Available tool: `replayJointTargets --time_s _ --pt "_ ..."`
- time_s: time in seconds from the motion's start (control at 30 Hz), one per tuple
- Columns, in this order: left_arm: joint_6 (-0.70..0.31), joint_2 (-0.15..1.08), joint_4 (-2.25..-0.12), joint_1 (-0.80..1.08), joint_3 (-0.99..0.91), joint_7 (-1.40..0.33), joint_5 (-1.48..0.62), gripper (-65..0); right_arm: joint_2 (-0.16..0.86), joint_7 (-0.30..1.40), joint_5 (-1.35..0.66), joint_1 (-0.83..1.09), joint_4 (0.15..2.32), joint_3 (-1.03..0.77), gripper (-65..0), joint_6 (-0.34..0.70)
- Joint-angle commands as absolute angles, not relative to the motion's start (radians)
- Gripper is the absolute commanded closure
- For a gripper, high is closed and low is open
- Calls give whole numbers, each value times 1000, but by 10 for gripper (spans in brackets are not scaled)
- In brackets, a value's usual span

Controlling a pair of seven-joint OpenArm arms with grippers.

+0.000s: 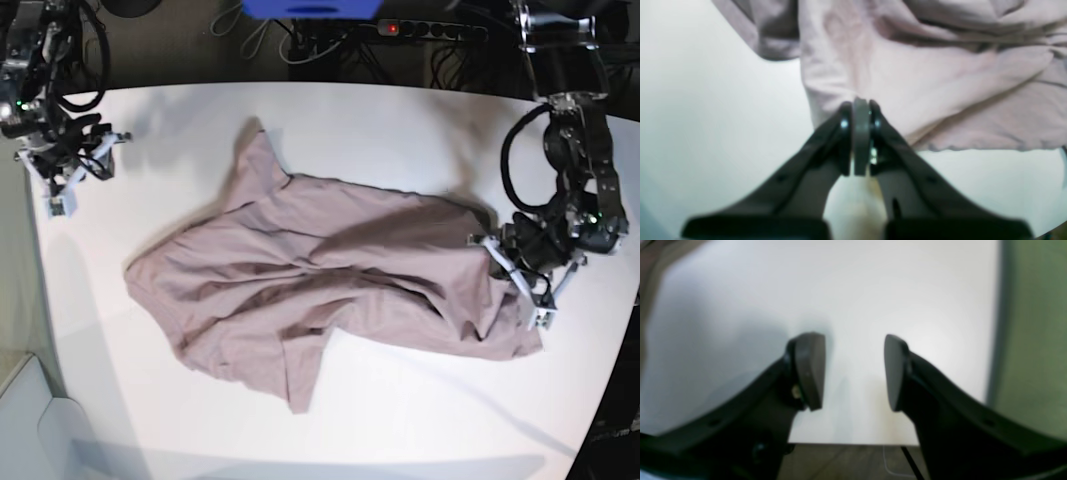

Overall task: Layout the t-shirt on the table in an organized manner, then fold the t-shirt properly
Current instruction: 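Grasp the shirt edge with the left gripper and smooth it flat, then grasp the shirt corner nearest the right gripper and pull it outward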

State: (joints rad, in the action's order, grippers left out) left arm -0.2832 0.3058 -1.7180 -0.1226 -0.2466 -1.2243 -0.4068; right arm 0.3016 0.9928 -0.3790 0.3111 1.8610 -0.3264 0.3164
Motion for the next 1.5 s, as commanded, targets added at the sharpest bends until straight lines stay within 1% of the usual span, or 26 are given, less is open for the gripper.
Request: replayJointTargets --time_s 0.0,0.07,0.13,0.2,0.27,0.3,0.37,0.43,0.5,0.6,0.73,0.87,1.13,1.27,1.47 --pt "-283 325 -1759 -140 -252 -1216 -414 -61 295 980 -390 309 1888 -306 -294 320" --pt "-283 328 -1797 -128 -254 -1222 -414 -150 272 981 -387 311 1914 -260 -294 320" --pt "-283 329 -1819 -125 -254 -1222 -414 -254 245 983 -386 312 1940 -226 -295 320" --pt "-283 331 -1825 -122 -254 -1222 -414 -362 236 1013 -389 328 1971 -191 -296 320" --pt "-283 343 -1828 -107 -254 -1222 -407 -447 232 1038 -392 332 1991 -139 -310 320" --pt "-283 360 -1828 -101 -254 -1221 -414 -485 232 1040 -392 334 1992 -113 -315 320" --pt "-283 377 -1827 -99 -254 -1218 -412 -539 226 1035 -392 337 1994 -81 -319 320" --pt "-283 397 -1827 -74 -255 -1211 -404 -566 202 1035 -387 338 1994 -73 -320 320" --pt "-283 426 -1828 -51 -255 -1211 -409 -578 191 1038 -387 338 1994 -73 -320 320" --pt "-283 441 -1827 -22 -268 -1210 -406 -577 182 1035 -390 340 1991 -62 -321 320" --pt "-283 435 -1827 18 -351 -1210 -410 -577 171 1035 -389 340 1988 -2 -322 320" --pt "-283 435 -1827 31 -390 -1210 -412 -577 153 1033 -386 338 1988 51 -322 318" --pt "-283 435 -1828 82 -446 -1210 -412 -577 133 1026 -384 297 1905 54 -322 318" --pt "-283 437 -1828 104 -446 -1210 -414 -577 133 1026 -384 263 1860 54 -322 318" --pt "-283 435 -1828 117 -446 -1210 -412 -577 102 1026 -384 237 1845 56 -322 318"
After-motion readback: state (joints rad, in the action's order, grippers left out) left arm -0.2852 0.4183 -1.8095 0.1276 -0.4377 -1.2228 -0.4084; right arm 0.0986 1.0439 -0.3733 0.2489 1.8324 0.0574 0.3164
